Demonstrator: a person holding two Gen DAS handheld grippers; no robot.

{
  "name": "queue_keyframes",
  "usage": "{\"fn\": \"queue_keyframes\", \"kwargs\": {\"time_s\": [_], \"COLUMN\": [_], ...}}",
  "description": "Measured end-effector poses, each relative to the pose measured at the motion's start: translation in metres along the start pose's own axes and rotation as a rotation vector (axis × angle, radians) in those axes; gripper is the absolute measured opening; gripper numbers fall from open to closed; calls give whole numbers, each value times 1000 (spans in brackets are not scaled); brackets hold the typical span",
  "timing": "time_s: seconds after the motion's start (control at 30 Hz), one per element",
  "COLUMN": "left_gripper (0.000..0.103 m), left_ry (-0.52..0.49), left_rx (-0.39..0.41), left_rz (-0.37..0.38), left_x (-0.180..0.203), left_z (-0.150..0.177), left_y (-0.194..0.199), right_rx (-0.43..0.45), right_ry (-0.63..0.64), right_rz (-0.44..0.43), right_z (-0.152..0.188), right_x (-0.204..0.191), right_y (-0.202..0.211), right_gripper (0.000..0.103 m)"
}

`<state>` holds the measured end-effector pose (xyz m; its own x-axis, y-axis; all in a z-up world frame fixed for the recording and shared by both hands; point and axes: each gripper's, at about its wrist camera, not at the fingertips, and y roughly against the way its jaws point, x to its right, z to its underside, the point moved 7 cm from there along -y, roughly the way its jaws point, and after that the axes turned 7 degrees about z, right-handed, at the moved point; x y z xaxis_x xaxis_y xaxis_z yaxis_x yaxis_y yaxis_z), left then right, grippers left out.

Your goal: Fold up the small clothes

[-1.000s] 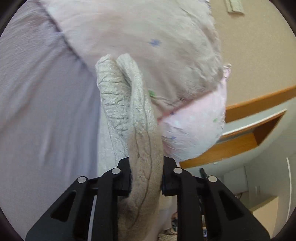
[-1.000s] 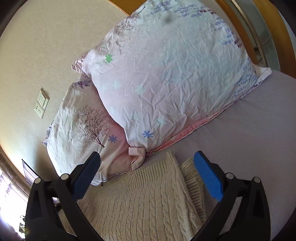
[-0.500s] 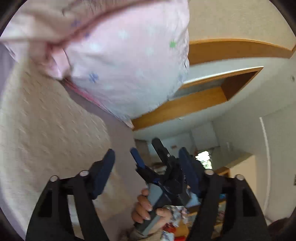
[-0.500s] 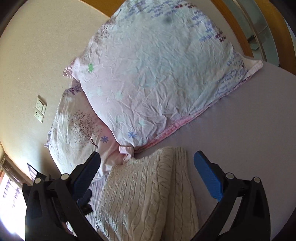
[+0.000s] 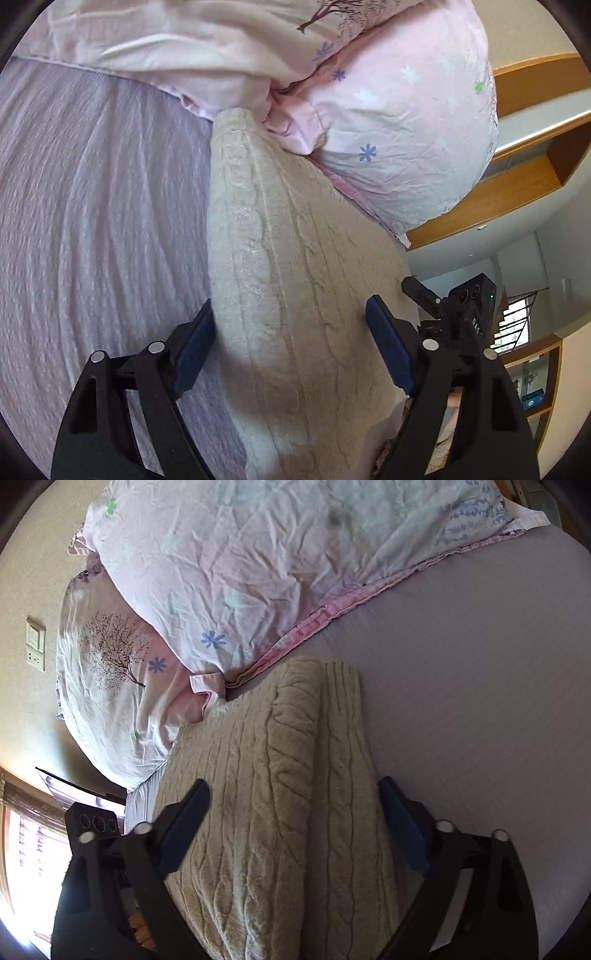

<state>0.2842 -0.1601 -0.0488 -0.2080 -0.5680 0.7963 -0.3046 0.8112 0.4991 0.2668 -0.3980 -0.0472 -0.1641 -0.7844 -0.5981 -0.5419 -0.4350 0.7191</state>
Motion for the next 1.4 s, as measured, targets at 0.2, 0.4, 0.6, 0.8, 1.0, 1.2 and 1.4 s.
{"fn": "queue_keyframes", "kwargs": {"time_s": [0.2, 0.4, 0.6, 0.8, 1.0, 1.2, 1.4], "left_gripper": [41, 42, 63, 74, 102, 102, 102], "left_ry": [-1, -232, -204, -313, -399, -430, -459], "left_rx": [16, 112, 272, 277, 237, 158, 63], "left_rz": [40, -162, -262, -343, -518, -576, -630], "left_x": [-4, -6, -29, -17, -25, -36, -47], "left_z": [3, -13, -22, 13, 53, 85, 99], "left_y": [23, 104, 157, 177, 181, 169, 144], "right_rx": [-7, -108, 138, 0, 144, 303, 281], "right_ry": [-11, 156, 174, 258, 199, 395, 469], "right_rz": [-190, -300, -156, -81, 38, 166, 260], "right_z": [8, 42, 33, 64, 47, 102, 159], "right_x": [-17, -93, -88, -110, -97, -108, -97], "right_y": [1, -30, 10, -16, -12, 43, 52], "right_gripper": [39, 42, 55, 14, 10, 101, 101]}}
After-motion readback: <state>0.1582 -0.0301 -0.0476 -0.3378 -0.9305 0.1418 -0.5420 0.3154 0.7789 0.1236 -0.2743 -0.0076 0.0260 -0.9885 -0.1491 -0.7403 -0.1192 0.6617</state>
